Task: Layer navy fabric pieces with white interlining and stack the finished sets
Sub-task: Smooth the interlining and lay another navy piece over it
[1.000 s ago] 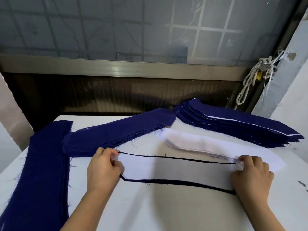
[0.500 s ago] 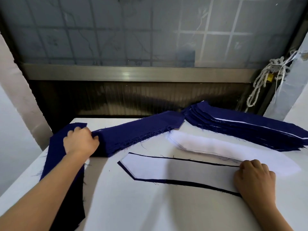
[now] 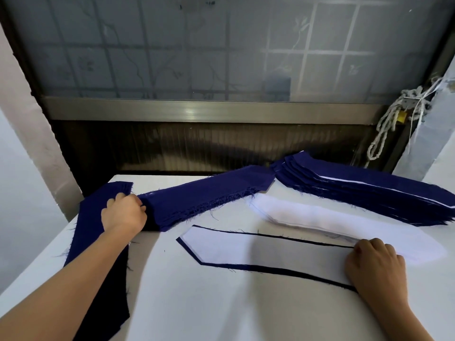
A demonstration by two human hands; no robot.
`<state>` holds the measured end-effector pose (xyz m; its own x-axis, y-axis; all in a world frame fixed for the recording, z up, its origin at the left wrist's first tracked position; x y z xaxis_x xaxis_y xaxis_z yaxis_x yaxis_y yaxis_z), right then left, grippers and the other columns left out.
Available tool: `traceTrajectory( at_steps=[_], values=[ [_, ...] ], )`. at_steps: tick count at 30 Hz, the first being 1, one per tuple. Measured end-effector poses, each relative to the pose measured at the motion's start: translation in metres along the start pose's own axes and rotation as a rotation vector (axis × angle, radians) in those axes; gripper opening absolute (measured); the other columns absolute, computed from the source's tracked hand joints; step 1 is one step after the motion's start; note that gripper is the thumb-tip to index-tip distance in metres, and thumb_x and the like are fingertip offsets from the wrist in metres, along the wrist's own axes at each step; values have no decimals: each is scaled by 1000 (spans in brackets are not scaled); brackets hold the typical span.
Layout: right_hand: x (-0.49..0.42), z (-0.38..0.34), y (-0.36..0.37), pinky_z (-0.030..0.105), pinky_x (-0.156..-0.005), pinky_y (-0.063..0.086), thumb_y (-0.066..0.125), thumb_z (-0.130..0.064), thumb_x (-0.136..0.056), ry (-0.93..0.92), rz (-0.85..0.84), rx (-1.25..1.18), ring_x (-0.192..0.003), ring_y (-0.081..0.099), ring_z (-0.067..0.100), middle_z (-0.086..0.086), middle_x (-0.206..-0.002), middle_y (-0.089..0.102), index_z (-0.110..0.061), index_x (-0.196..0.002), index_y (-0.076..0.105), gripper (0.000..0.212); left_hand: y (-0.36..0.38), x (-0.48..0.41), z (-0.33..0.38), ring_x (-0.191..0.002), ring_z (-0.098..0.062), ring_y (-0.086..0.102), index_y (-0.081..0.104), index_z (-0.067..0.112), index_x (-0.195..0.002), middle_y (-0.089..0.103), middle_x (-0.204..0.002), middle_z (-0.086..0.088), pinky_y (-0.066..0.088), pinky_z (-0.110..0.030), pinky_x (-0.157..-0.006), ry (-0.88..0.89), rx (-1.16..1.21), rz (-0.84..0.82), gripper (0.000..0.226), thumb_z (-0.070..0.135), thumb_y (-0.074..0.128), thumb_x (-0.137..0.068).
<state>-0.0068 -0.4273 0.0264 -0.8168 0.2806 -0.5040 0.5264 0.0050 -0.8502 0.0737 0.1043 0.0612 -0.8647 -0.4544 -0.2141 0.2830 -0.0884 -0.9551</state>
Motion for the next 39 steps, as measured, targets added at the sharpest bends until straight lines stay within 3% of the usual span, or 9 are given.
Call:
traceTrajectory(
  at_steps=[8,12,16,20,23,25,29,33,39],
  values=[
    [0,0,-3,40,-60,37,67,2,-70,11,-31,-6,-67,50,39,15,-67,53,-2,-65,59,10,-7,5,9,-107,-30,50,72,17,-105,59,-116,-8,43,-41,-89,78,-77,93,18,23,63,-92],
    [0,-2,-3,40,-61,37,67,2,-70,5,-39,-17,-68,50,39,16,-68,54,-1,-65,59,10,-4,14,6,-103,-30,51,74,13,-93,62,-112,-9,41,-43,-86,203,51,209,10,18,68,-88],
    [-1,-3,-2,40,-62,37,67,3,-71,9,-45,-23,-70,50,39,17,-70,55,-1,-66,59,9,3,20,4,-113,-27,53,71,18,-83,62,-120,-3,41,-45,-96,317,266,171,3,17,74,-83],
    [-2,-2,-2,42,-63,39,66,2,-71,11,-55,-30,-71,51,40,17,-71,55,0,-68,60,8,2,23,10,-100,-18,55,59,32,-70,63,-94,14,41,-34,-88,329,433,105,24,20,76,-82],
    [-3,-2,-3,41,-63,38,66,2,-72,15,-51,-28,-71,50,39,17,-72,55,-1,-68,60,8,0,26,16,-93,-13,53,59,30,-79,59,-89,17,41,-31,-84,291,556,167,20,19,74,-86],
    [-2,-2,-3,41,-62,38,66,2,-71,11,-46,-28,-70,50,39,17,-71,55,-1,-68,60,8,2,33,21,-96,-11,55,61,25,-97,60,-97,15,42,-28,-83,237,673,213,16,15,70,-89],
    [-2,-1,-2,40,-61,37,67,4,-70,4,-27,-32,-68,50,40,17,-69,53,0,-66,59,10,10,46,28,-95,-14,56,58,15,-129,59,-103,8,47,-33,-86,112,720,247,38,14,67,-92],
    [-4,-2,3,40,-62,37,67,3,-70,0,-9,-21,-69,50,38,15,-69,53,-2,-67,59,10,-3,77,55,-87,-20,57,73,9,-100,64,-93,3,49,-44,-82,361,699,421,11,8,70,-90],
    [-5,-2,1,41,-61,37,66,3,-72,-29,77,-16,-66,51,40,15,-68,54,-3,-66,59,11,12,134,110,-78,-6,58,65,14,-99,62,-90,11,47,-25,-69,665,739,375,11,18,55,-97]
  ],
)
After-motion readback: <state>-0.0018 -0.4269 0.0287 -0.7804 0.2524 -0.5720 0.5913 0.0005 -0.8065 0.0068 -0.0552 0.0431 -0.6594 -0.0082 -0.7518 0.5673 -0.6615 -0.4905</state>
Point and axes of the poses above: each hand's wrist, its own x-axis away from the middle knuckle, its own y-axis out of the palm, z = x × y, the point moved 7 cm from there along -x, towards the middle knuckle
